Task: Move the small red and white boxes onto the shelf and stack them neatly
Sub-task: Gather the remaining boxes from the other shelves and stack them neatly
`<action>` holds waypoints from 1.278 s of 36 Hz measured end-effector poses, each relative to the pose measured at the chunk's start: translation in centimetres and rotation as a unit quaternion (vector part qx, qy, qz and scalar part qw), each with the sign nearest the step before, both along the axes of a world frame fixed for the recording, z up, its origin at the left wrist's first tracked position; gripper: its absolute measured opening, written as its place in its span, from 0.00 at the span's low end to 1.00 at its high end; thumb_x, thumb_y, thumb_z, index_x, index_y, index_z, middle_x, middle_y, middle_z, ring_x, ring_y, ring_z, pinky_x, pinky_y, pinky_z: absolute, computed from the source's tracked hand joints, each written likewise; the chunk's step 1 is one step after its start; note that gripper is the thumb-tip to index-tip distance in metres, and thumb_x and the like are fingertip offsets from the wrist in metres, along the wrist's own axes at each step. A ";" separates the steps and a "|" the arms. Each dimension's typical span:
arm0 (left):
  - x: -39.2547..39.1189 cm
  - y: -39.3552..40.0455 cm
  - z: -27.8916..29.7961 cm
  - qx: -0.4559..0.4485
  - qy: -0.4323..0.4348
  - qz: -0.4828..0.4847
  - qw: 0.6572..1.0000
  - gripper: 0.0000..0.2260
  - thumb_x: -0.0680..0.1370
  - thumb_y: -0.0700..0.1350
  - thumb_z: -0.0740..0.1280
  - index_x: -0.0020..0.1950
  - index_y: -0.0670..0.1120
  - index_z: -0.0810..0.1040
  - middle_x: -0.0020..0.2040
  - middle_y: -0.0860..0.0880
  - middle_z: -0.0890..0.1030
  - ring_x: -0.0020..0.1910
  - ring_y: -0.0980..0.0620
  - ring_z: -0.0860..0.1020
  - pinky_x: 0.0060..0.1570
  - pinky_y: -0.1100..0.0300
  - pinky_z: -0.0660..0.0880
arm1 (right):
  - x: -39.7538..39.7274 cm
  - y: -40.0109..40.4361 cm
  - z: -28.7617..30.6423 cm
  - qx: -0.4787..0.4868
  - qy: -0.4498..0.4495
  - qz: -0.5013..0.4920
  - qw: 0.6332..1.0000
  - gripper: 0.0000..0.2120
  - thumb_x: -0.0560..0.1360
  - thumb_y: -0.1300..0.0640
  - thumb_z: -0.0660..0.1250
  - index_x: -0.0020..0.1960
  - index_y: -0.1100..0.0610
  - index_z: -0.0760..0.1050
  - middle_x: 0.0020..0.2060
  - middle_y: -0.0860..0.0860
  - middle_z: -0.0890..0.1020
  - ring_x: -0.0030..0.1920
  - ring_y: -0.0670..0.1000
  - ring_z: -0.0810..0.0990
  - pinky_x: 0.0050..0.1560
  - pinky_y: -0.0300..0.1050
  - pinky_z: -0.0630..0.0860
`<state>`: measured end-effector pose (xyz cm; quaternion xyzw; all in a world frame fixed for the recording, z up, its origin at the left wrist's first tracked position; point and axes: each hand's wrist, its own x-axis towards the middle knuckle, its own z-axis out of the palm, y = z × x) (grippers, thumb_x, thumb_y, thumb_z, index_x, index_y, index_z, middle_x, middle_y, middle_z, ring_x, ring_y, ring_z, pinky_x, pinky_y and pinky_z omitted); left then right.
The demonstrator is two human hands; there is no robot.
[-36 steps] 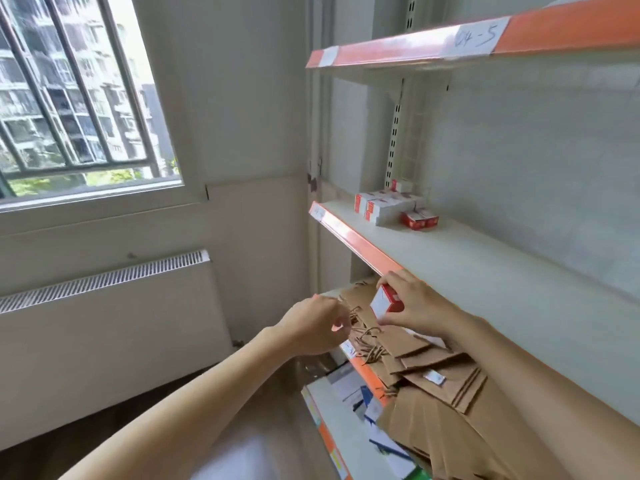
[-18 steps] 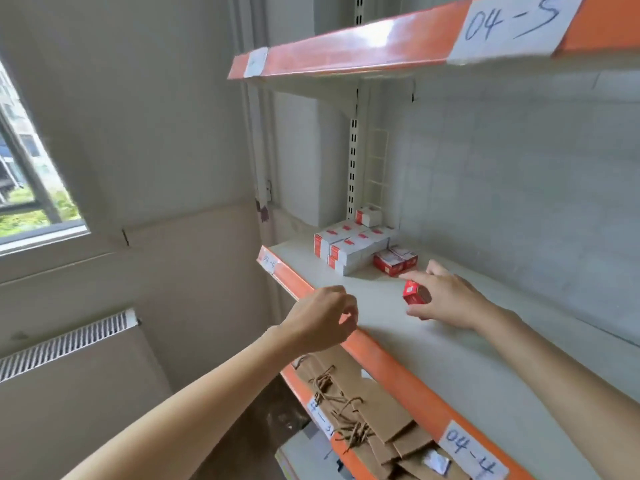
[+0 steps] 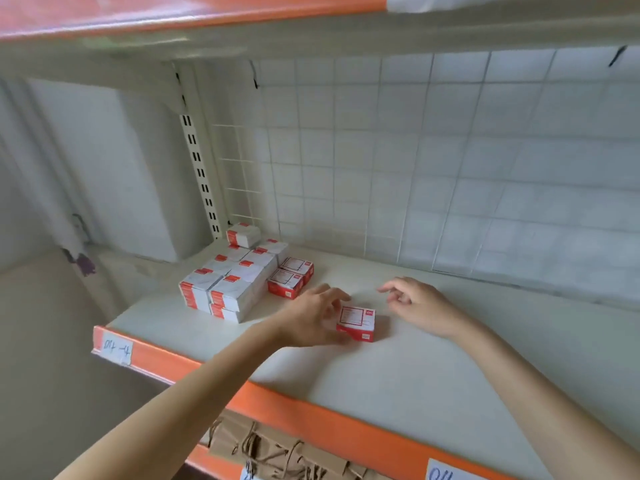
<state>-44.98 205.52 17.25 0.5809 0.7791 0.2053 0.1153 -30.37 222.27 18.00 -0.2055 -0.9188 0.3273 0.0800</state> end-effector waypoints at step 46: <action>-9.0 -8.7 6.9 0.069 0.138 0.054 0.987 0.05 0.75 0.39 0.66 0.47 0.44 0.82 0.44 0.49 0.82 0.39 0.54 0.77 0.44 0.58 0.76 | -10.2 -10.9 -0.1 0.128 0.072 0.061 0.987 0.22 0.69 0.50 0.72 0.59 0.57 0.71 0.56 0.50 0.71 0.56 0.52 0.74 0.56 0.42 0.69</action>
